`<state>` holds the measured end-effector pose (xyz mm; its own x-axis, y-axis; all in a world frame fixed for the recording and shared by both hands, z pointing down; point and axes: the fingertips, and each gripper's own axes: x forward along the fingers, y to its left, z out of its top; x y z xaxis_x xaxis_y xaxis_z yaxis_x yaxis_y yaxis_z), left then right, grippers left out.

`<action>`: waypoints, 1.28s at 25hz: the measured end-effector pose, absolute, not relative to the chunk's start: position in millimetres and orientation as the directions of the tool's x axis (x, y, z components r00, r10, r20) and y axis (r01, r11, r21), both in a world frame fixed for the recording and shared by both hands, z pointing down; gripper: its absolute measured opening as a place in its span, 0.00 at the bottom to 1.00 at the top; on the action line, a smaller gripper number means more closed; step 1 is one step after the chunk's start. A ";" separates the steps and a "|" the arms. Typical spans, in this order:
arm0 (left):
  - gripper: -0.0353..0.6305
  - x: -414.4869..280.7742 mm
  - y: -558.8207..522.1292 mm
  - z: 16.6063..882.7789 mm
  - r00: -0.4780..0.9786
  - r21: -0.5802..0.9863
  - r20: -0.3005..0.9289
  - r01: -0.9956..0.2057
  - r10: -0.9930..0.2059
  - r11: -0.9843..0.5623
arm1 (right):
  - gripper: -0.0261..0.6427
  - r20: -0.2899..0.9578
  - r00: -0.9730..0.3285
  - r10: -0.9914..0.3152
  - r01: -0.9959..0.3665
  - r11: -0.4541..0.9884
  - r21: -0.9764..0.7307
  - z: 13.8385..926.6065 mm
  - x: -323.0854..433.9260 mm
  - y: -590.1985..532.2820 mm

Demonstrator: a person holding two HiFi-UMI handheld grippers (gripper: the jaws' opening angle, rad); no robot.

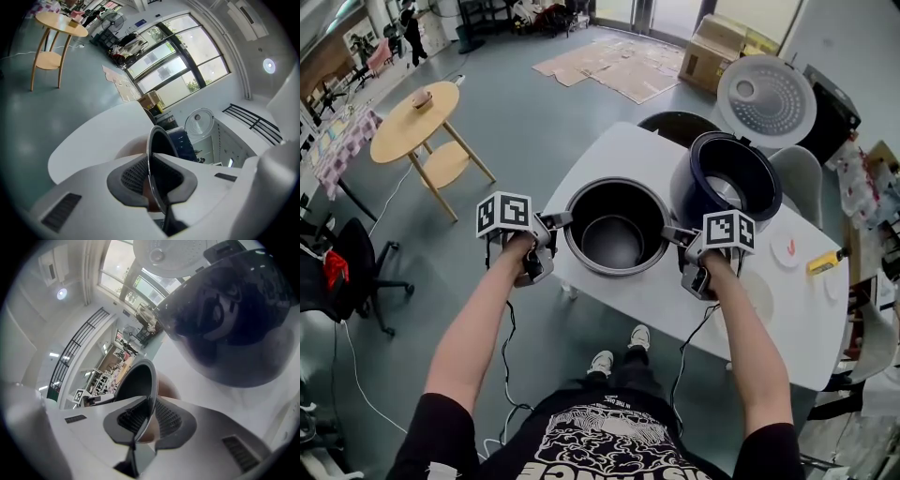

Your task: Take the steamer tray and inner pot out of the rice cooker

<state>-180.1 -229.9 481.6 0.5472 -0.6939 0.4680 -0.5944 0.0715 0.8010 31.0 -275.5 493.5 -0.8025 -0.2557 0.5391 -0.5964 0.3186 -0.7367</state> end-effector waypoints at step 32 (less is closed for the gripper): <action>0.18 -41.5 -325.4 366.1 0.630 0.382 0.324 -0.770 -0.706 -0.512 | 0.19 0.492 -0.493 -0.718 -0.864 0.335 -0.377 408.3 122.3 -313.3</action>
